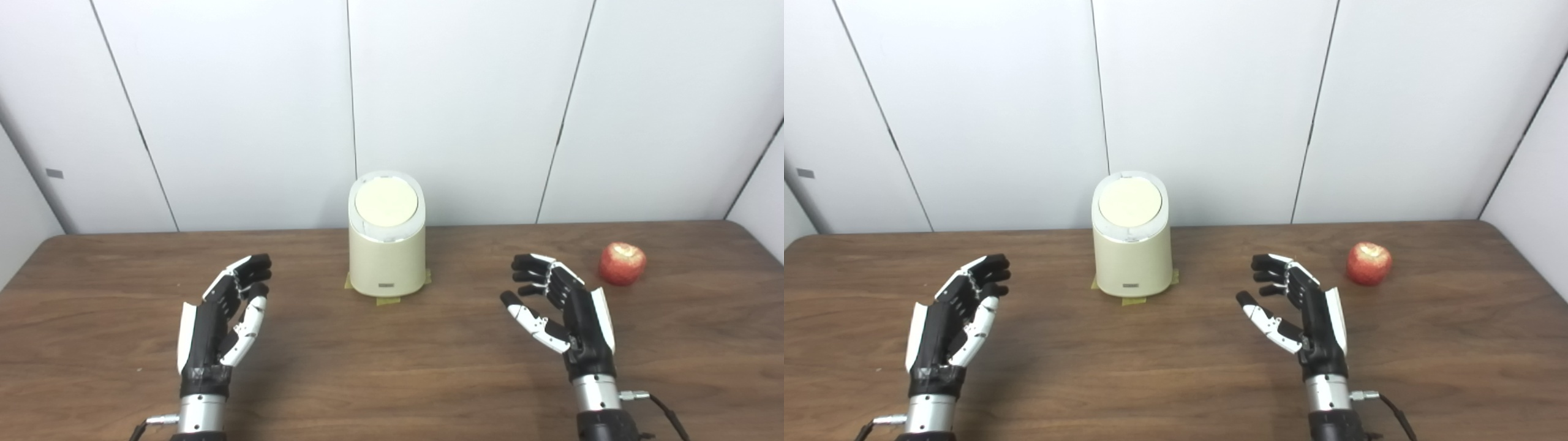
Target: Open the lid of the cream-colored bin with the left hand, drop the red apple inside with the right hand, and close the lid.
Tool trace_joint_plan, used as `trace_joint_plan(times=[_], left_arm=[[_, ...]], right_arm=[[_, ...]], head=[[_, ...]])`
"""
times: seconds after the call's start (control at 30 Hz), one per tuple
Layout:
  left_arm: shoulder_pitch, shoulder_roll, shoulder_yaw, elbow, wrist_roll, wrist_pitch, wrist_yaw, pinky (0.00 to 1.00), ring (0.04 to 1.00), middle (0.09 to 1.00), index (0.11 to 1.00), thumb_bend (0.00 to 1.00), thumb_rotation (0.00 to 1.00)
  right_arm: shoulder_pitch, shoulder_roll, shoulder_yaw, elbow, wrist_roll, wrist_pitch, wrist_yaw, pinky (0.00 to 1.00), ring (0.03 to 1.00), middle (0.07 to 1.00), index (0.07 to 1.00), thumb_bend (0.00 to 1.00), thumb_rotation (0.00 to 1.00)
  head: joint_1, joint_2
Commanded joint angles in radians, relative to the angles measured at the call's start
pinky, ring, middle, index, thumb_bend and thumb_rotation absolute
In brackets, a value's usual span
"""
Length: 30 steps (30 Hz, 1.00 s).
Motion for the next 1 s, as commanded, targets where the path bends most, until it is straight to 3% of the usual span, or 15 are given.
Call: trace_joint_plan(times=[0.0, 0.13, 0.43, 0.57, 0.67, 0.7, 0.77, 0.83, 0.97], left_arm=[[0.011, 0.01, 0.005, 0.041, 0.013, -0.015, 0.002, 0.7, 0.76, 0.774, 0.768, 0.27, 0.45], [-0.008, 0.014, 0.012, 0.021, 0.03, 0.01, 0.01, 0.73, 0.793, 0.808, 0.806, 0.31, 0.56], [-0.111, -0.009, 0.014, -0.07, 0.092, 0.169, 0.032, 0.73, 0.806, 0.813, 0.806, 0.54, 0.54], [-0.209, -0.027, 0.001, -0.102, 0.148, 0.286, 0.042, 0.76, 0.829, 0.83, 0.817, 0.59, 0.53], [-0.294, -0.012, -0.03, -0.115, 0.147, 0.416, -0.024, 0.82, 0.883, 0.886, 0.88, 0.79, 0.46], [-0.324, -0.002, -0.048, -0.122, 0.158, 0.485, -0.054, 0.86, 0.927, 0.927, 0.927, 0.88, 0.46], [-0.368, 0.013, -0.08, -0.135, 0.189, 0.598, -0.091, 0.95, 0.981, 0.981, 0.981, 0.97, 0.48], [-0.431, 0.02, -0.118, -0.131, 0.235, 0.701, -0.112, 0.98, 0.997, 0.997, 0.997, 1.0, 0.46], [-0.504, 0.022, -0.153, -0.1, 0.286, 0.792, -0.124, 1.0, 1.0, 1.0, 1.0, 1.0, 0.41]], right_arm=[[-0.019, 0.002, -0.001, 0.006, -0.007, -0.025, -0.012, 0.55, 0.651, 0.678, 0.667, 0.26, 0.18], [-0.026, -0.003, 0.002, 0.02, -0.026, -0.028, -0.019, 0.56, 0.653, 0.678, 0.67, 0.26, 0.22], [-0.025, -0.003, 0.003, 0.021, -0.029, -0.025, -0.025, 0.55, 0.652, 0.675, 0.666, 0.27, 0.22], [-0.022, 0.0, 0.004, 0.015, -0.029, -0.022, -0.026, 0.55, 0.647, 0.673, 0.665, 0.27, 0.22], [-0.022, 0.003, 0.002, 0.016, -0.019, -0.022, -0.025, 0.56, 0.653, 0.676, 0.662, 0.27, 0.22], [-0.023, 0.003, 0.003, 0.019, -0.017, -0.027, -0.026, 0.56, 0.656, 0.677, 0.662, 0.27, 0.22], [-0.025, 0.002, 0.005, 0.023, -0.023, -0.031, -0.028, 0.55, 0.652, 0.672, 0.659, 0.27, 0.22], [-0.026, -0.001, 0.008, 0.025, -0.032, -0.037, -0.031, 0.55, 0.649, 0.67, 0.658, 0.26, 0.22], [-0.029, -0.003, 0.011, 0.028, -0.038, -0.038, -0.034, 0.54, 0.645, 0.667, 0.658, 0.26, 0.23]], head=[[-0.001, -0.003], [0.003, -0.008], [0.003, -0.011], [0.0, -0.006], [-0.002, -0.005], [-0.003, -0.004], [-0.002, -0.004], [-0.002, -0.003], [-0.002, -0.003]])
